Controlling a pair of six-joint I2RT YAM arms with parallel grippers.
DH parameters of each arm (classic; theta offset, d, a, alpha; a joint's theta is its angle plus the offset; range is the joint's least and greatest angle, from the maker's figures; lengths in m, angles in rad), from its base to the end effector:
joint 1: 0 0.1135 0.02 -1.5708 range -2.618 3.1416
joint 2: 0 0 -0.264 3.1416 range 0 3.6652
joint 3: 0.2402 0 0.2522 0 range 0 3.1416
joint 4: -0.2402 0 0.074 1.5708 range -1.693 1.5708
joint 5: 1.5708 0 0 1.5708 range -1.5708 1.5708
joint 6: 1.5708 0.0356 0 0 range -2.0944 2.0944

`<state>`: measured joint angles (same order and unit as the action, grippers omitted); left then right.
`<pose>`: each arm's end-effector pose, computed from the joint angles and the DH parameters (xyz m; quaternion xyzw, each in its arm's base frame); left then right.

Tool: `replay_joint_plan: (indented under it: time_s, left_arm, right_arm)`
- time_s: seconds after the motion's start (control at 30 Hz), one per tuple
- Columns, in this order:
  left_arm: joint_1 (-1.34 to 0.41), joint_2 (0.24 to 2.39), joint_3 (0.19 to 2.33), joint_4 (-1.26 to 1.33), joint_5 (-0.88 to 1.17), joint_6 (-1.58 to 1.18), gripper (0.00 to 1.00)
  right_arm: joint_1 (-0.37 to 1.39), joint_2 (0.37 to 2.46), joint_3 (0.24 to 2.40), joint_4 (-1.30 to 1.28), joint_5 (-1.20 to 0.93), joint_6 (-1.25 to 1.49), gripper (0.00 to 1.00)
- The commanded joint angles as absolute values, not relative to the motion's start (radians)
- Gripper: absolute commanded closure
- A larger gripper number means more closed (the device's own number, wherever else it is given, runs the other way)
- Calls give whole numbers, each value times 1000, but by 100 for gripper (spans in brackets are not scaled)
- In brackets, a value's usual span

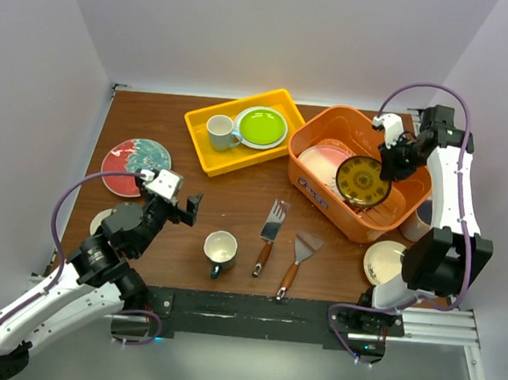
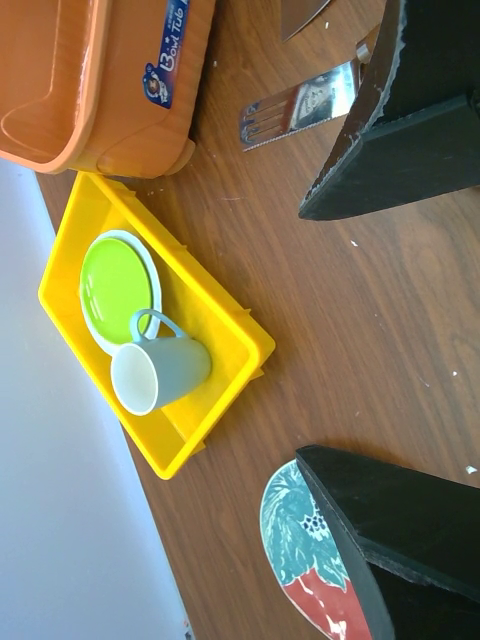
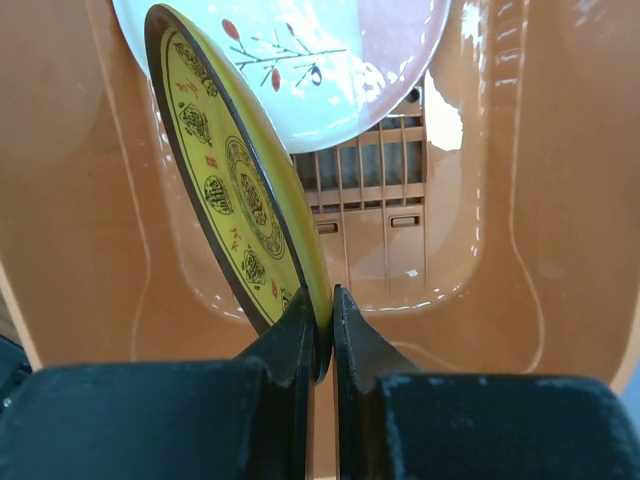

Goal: Place the mixed dishes into the plastic bin
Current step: Place the plate in the plastic bin.

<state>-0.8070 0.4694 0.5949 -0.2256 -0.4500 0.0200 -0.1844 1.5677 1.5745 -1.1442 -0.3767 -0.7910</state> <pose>0.0981 -0.0800 0.3125 0.1534 0.7221 -0.0979 0.6674 0.3059 -0.0437 0.3420 -0.3249 0.9035 0.0626 0.2723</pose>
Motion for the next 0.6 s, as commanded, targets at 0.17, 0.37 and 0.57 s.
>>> replay_joint_plan:
  time_s: [0.17,0.37,0.57]
  left_arm:
    - [-802,468,592,-181,-454,18,0]
    - [-802,469,591,-181,-456,18,0]
    - [-799,472,588,-178,-454,17,0]
  right_arm:
    - [-156,1628,1577,-1161,-278,-848,100]
    - [-156,1667,1588,-1221,-213,-893,100]
    - [-158,1733,1594,-1308,-164,-939,100]
